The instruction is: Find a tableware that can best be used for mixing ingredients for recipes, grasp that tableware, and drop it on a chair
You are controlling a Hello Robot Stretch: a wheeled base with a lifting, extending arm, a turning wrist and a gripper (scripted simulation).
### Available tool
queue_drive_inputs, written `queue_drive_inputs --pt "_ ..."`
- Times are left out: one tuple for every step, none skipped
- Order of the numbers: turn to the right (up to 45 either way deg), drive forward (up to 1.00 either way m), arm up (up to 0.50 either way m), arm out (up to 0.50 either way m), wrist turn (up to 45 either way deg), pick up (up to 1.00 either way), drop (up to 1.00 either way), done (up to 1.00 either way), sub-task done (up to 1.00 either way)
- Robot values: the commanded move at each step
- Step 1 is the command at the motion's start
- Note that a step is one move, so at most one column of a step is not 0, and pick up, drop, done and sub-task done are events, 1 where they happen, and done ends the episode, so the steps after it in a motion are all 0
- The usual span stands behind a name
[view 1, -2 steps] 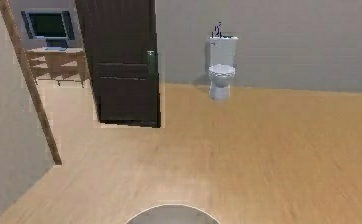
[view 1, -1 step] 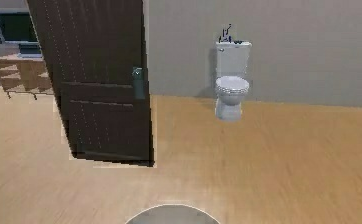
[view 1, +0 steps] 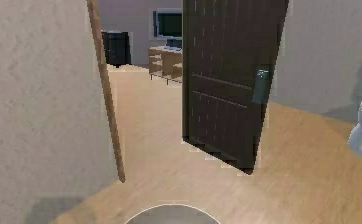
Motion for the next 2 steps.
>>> queue_drive_inputs --pt "0.0 1.00 0.00 0.00 0.0 0.00 0.00 0.00 0.00" --pt "-12.0 0.00 0.00 0.00 0.0 0.00 0.00 0.00 0.00"
